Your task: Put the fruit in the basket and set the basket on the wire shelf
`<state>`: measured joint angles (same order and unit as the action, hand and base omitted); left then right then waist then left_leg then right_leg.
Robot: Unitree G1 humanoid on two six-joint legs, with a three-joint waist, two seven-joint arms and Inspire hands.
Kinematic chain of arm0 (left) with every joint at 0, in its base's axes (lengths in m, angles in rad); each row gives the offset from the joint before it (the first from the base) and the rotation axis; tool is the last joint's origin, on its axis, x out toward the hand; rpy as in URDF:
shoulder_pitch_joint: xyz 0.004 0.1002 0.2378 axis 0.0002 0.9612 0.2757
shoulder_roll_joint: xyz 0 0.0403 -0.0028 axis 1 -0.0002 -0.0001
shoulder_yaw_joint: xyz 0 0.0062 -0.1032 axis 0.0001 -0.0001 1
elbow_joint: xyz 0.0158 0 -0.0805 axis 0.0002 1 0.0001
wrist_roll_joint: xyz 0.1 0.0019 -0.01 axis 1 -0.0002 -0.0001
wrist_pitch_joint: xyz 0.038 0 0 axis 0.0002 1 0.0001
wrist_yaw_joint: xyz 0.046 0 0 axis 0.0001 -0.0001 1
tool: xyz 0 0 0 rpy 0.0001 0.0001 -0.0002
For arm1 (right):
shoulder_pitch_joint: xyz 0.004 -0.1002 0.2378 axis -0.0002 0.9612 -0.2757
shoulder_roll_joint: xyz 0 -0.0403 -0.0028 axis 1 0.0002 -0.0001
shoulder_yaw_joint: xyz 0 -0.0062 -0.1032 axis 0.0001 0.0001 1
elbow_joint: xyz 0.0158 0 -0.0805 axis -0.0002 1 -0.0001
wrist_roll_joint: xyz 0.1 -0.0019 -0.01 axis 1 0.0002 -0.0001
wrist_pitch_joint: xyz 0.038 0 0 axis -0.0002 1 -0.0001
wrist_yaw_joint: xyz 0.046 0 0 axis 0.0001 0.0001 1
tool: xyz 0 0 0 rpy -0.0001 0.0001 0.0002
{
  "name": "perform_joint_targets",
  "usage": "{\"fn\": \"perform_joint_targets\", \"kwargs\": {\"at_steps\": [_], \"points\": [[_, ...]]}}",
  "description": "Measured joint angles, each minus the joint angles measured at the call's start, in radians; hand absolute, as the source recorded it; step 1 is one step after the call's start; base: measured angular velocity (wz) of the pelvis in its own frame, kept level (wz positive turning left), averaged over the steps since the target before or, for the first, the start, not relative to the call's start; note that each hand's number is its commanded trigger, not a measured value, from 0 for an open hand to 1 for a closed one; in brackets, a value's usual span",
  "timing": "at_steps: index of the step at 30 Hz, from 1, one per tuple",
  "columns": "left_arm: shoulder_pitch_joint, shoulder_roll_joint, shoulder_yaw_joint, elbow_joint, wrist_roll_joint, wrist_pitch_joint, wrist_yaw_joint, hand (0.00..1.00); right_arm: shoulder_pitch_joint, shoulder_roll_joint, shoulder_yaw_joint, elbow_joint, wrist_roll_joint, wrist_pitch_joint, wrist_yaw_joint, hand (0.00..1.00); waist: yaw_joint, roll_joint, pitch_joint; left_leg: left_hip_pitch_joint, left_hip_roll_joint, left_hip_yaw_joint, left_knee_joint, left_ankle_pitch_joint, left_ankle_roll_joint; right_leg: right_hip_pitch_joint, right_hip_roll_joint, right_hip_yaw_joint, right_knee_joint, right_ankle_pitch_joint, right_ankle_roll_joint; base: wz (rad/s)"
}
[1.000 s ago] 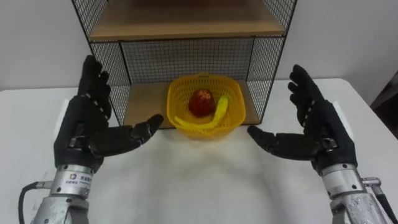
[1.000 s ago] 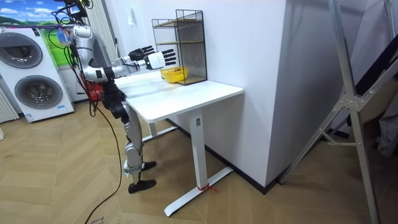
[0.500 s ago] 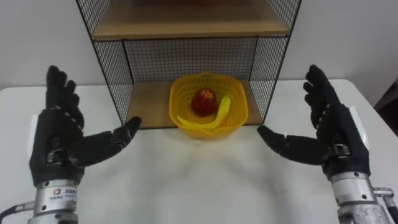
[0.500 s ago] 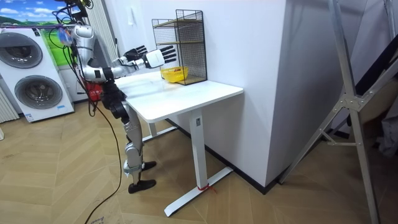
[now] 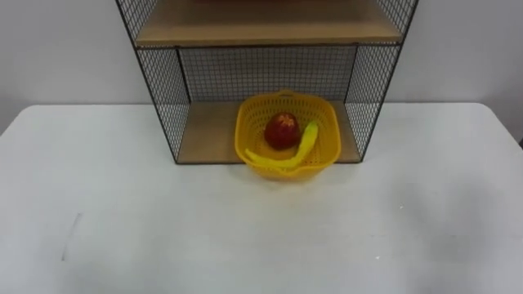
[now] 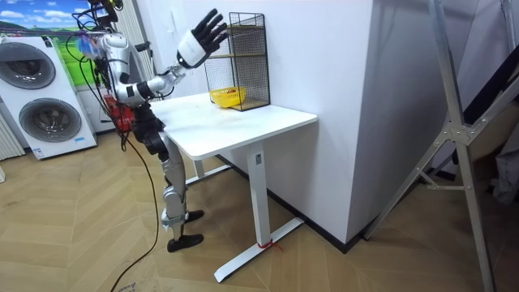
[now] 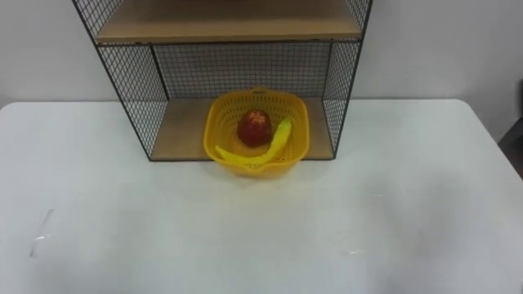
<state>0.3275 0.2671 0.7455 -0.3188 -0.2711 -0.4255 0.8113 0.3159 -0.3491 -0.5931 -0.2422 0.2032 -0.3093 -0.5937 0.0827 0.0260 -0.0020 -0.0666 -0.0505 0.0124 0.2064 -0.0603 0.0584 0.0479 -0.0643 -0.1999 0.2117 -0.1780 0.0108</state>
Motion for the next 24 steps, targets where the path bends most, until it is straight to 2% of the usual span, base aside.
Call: {"fn": "perform_joint_targets", "kwargs": {"at_steps": [4,7,10,12,13,15,18,21,22,24], "points": [[0.044,0.0,0.09,0.064,-0.078,0.016,0.088,0.0,0.011,0.0,-0.1,0.084,0.138,0.015,-0.096,0.0,-0.006,0.0,-0.0001,-0.01,-0.001,0.001,0.0,0.0,0.0,-0.015,-0.003,0.001,0.016,-0.008,-0.001,0.01],[0.073,0.001,0.135,0.154,-0.216,0.044,0.142,0.0,0.021,-0.002,-0.148,0.151,0.227,0.03,-0.19,0.0,-0.017,-0.001,-0.0007,-0.013,-0.004,-0.002,0.001,0.001,-0.001,-0.025,-0.01,-0.007,0.032,-0.017,-0.002,0.04],[0.092,0.01,0.144,0.322,-0.332,0.078,0.165,0.0,0.02,-0.004,-0.166,0.293,0.26,0.056,-0.258,0.0,-0.03,-0.007,-0.0011,-0.015,-0.01,-0.016,0.001,0.001,-0.002,-0.028,-0.013,-0.012,0.043,-0.025,-0.001,0.07],[0.099,0.009,0.118,0.434,-0.423,0.102,0.179,0.0,0.022,-0.004,-0.173,0.429,0.331,0.087,-0.305,0.0,-0.031,-0.011,0.0004,-0.018,-0.012,-0.017,0.001,0.001,-0.002,-0.033,-0.014,-0.012,0.048,-0.028,-0.001,0.0],[0.102,0.008,0.11,0.461,-0.437,0.109,0.182,0.0,0.023,-0.004,-0.172,0.458,0.359,0.095,-0.313,0.0,-0.032,-0.015,-0.002,-0.021,-0.012,-0.016,0.002,0.001,-0.002,-0.038,-0.016,-0.011,0.051,-0.029,-0.001,0.0],[0.104,0.008,0.085,0.596,-0.488,0.12,0.182,0.0,0.027,-0.004,-0.173,0.602,0.452,0.107,-0.323,0.0,-0.043,-0.023,-0.0028,-0.033,-0.016,-0.021,0.012,-0.003,0.0,-0.051,-0.02,-0.014,0.071,-0.039,0.0,0.06],[0.105,0.007,0.016,0.767,-0.524,0.144,0.179,0.0,0.028,-0.006,-0.172,0.796,0.586,0.117,-0.323,0.0,-0.048,-0.026,-0.0003,-0.033,-0.018,-0.022,0.015,-0.005,0.0,-0.051,-0.021,-0.008,0.078,-0.045,0.003,0.05],[0.106,0.003,-0.023,0.903,-0.545,0.165,0.163,0.0,0.022,-0.002,-0.171,0.941,0.667,0.123,-0.336,0.0,-0.054,-0.023,-0.0018,-0.033,-0.017,-0.021,0.017,-0.006,-0.001,-0.052,-0.021,-0.006,0.079,-0.045,0.002,0.0],[0.106,0.0,-0.029,0.918,-0.544,0.166,0.157,0.0,0.022,0.004,-0.169,0.954,0.666,0.124,-0.344,0.0,-0.054,-0.023,-0.0018,-0.033,-0.017,-0.021,0.016,-0.006,-0.001,-0.052,-0.021,-0.007,0.079,-0.045,0.002,0.0],[0.115,-0.003,-0.087,0.973,-0.541,0.166,0.134,0.0,0.032,0.021,-0.147,0.994,0.666,0.123,-0.356,0.0,-0.057,-0.023,-0.002,-0.032,-0.017,-0.021,0.016,-0.006,-0.001,-0.051,-0.022,-0.012,0.079,-0.045,0.002,0.0]]}}
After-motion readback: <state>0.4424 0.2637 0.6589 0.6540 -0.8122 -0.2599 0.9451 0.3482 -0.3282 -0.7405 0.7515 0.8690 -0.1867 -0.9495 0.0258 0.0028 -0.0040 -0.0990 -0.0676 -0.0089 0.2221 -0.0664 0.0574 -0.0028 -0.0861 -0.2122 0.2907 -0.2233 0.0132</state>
